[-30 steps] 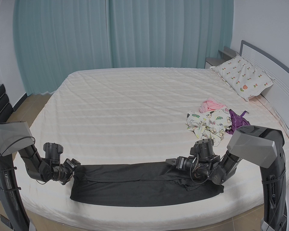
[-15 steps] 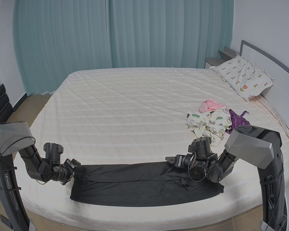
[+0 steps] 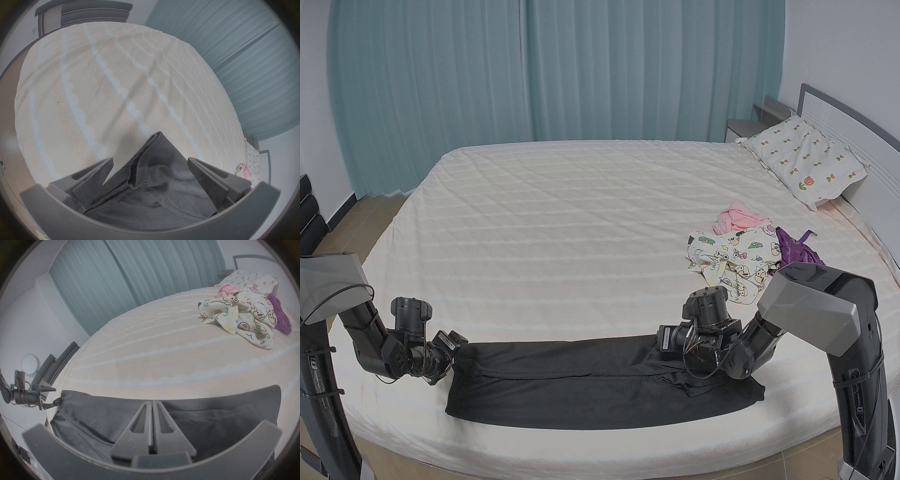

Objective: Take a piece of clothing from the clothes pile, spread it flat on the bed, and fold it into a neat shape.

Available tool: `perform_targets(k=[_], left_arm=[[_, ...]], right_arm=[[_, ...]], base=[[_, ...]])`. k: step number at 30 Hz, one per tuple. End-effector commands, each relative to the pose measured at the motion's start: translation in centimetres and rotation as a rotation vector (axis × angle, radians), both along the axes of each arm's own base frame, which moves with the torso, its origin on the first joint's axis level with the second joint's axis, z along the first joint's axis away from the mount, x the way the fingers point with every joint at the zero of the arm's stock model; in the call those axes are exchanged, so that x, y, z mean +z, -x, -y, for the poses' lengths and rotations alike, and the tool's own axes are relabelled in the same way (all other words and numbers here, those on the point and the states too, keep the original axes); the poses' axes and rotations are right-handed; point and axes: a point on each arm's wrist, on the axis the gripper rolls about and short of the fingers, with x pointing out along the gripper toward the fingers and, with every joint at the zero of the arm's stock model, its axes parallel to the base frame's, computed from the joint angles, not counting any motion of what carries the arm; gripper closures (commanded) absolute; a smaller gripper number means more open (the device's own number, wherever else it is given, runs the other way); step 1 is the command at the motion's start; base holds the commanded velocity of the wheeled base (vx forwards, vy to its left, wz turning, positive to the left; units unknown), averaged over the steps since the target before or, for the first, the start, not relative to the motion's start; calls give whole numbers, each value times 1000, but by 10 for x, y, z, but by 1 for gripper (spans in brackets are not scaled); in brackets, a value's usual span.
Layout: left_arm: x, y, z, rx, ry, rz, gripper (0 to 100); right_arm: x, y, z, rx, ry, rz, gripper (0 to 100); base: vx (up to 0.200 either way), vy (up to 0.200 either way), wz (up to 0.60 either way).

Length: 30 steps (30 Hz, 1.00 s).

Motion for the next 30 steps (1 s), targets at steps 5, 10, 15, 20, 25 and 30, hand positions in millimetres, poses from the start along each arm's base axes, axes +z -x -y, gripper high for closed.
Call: perform_targets(k=[5, 10, 15, 20, 25, 30], left_arm=[[-1, 0, 0, 0, 0, -1, 0], [-1, 0, 0, -1, -1, -1, 0], [-1, 0, 0, 0, 0, -1, 0], [0, 0, 0, 0, 0, 0, 0], [0, 0, 0, -1, 1, 2, 0], [1, 0, 0, -2, 2, 2, 0]], right_arm=[[-15, -1, -14, 4, 30, 63, 100], [-9, -1, -17, 15, 21, 145, 100], [-16, 0, -20, 26, 36, 156, 100], [-14, 1, -21, 25, 24, 157, 0], [9, -4, -14, -37, -74, 189, 0], [37, -5, 16, -142, -187, 189, 0]], base=[[0, 0, 0], [0, 0, 0], [0, 0, 0], [0, 0, 0], [0, 0, 0], [0, 0, 0]])
